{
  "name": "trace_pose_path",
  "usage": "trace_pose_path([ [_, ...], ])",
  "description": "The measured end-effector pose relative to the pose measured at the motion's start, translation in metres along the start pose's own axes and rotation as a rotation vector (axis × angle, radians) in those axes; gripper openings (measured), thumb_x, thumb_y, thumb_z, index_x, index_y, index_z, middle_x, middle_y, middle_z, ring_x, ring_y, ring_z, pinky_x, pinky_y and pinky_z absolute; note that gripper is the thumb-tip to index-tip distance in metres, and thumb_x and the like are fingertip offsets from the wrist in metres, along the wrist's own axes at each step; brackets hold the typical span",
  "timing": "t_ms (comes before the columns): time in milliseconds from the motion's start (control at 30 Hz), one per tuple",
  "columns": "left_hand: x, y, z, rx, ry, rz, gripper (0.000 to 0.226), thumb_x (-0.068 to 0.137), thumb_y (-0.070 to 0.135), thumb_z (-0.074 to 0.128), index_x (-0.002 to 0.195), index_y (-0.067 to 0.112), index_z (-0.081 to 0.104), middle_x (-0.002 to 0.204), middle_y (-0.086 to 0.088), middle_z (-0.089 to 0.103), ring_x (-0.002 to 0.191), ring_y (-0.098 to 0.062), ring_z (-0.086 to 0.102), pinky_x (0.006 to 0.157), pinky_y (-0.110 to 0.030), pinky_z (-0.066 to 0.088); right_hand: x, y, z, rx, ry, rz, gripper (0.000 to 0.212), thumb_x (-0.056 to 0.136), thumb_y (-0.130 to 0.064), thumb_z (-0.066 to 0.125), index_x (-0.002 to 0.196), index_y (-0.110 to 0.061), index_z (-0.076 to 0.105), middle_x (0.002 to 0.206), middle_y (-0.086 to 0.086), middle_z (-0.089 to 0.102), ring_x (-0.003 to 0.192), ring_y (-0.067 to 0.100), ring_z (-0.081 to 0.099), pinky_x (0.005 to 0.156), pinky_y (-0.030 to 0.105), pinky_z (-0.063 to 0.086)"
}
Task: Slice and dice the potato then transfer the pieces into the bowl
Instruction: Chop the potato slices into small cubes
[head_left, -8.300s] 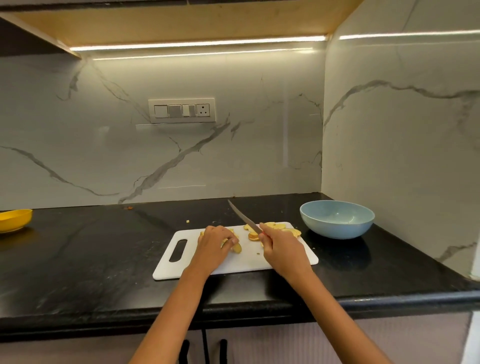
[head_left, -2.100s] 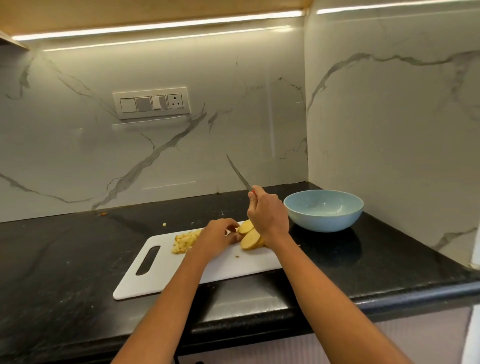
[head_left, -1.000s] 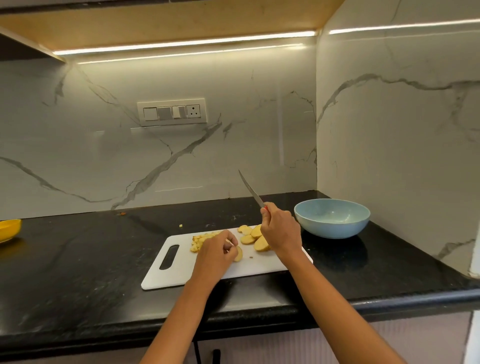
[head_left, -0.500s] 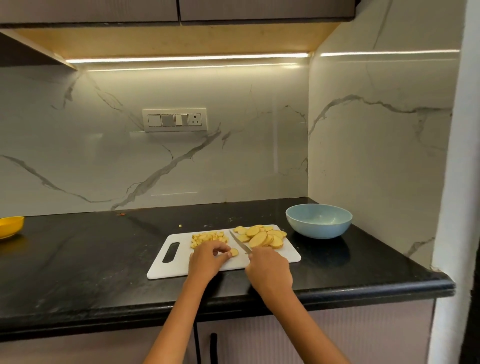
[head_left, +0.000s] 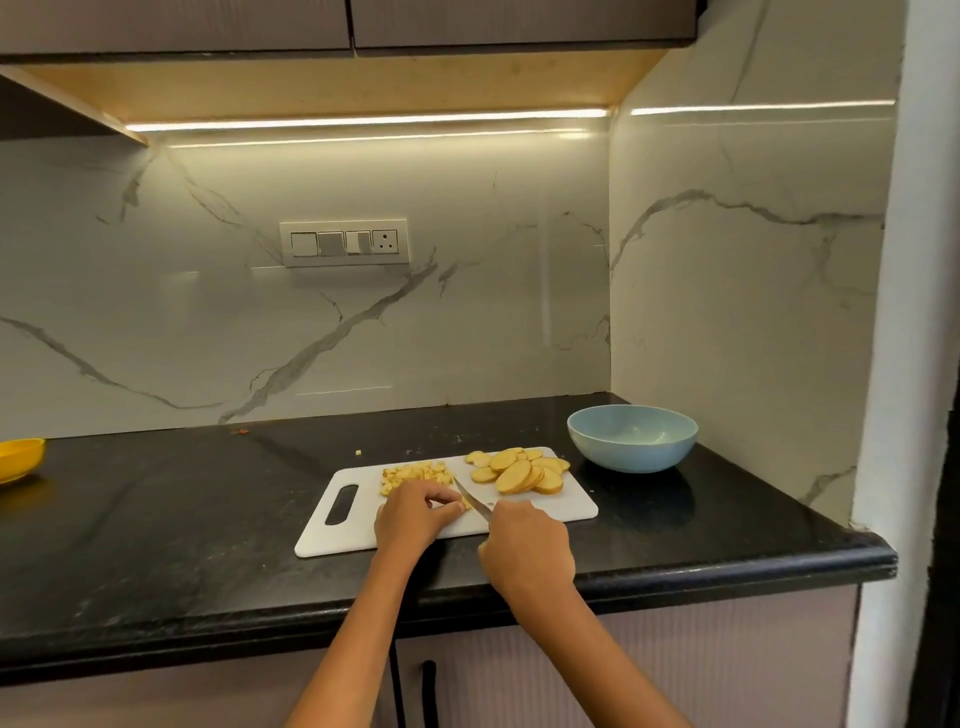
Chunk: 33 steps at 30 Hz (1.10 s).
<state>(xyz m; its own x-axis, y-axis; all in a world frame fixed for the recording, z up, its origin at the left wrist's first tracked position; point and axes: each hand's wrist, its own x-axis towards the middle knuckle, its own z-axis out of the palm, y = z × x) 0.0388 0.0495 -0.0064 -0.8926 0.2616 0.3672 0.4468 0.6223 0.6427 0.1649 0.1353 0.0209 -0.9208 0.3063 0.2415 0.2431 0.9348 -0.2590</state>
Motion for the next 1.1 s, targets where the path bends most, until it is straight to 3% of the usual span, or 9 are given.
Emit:
trace_pose_path([
  [333,-0.004,0.006,-0.004,0.061,-0.008,0.012,0.015,0.085,0.030,0.065,0.096,0.023,0.074,0.106,0.007,0.068,0.099,-0.012,0.058,0.074,-0.024,0.036,0.008,-0.017,0.006,-0.098,0.024,-0.031,0.028,0.098,-0.015,0.044,0.125,-0.009,0.051,0.117,0.008,0.058,0.103,0.020,0.059,0.082,0.027,0.044],
  [567,-0.004,0.003,-0.002,0.039,0.017,-0.002,0.018,0.082,0.037,0.068,0.095,0.025,0.074,0.108,0.009,0.067,0.102,-0.012,0.056,0.082,-0.029,0.040,-0.015,-0.016,0.010,-0.212,0.041,-0.115,0.026,0.099,-0.009,0.039,0.122,-0.007,0.049,0.115,0.010,0.055,0.098,0.021,0.060,0.071,0.027,0.041],
  [733,-0.004,0.001,-0.002,0.030,-0.004,0.023,0.015,0.085,0.033,0.065,0.096,0.025,0.073,0.105,0.011,0.068,0.087,-0.004,0.050,0.078,-0.026,0.039,-0.010,-0.008,0.001,-0.148,0.017,-0.072,0.028,0.099,-0.013,0.041,0.125,-0.008,0.050,0.117,0.009,0.057,0.101,0.021,0.060,0.081,0.029,0.047],
  [900,0.000,-0.003,-0.001,-0.030,0.033,-0.009,0.016,0.088,0.022,0.063,0.100,0.023,0.072,0.111,0.005,0.068,0.105,-0.014,0.059,0.085,-0.028,0.045,-0.010,-0.004,0.001,-0.003,0.018,0.012,0.027,0.097,-0.018,0.045,0.123,-0.009,0.049,0.116,0.007,0.056,0.102,0.020,0.059,0.083,0.028,0.047],
  [1100,0.001,-0.002,0.000,-0.041,0.067,-0.019,0.012,0.084,0.021,0.068,0.094,0.020,0.073,0.101,0.002,0.070,0.095,-0.012,0.061,0.075,-0.024,0.043,-0.009,-0.010,0.002,-0.008,0.026,-0.026,0.028,0.097,-0.018,0.044,0.123,-0.008,0.050,0.117,0.008,0.057,0.103,0.021,0.058,0.085,0.030,0.047],
])
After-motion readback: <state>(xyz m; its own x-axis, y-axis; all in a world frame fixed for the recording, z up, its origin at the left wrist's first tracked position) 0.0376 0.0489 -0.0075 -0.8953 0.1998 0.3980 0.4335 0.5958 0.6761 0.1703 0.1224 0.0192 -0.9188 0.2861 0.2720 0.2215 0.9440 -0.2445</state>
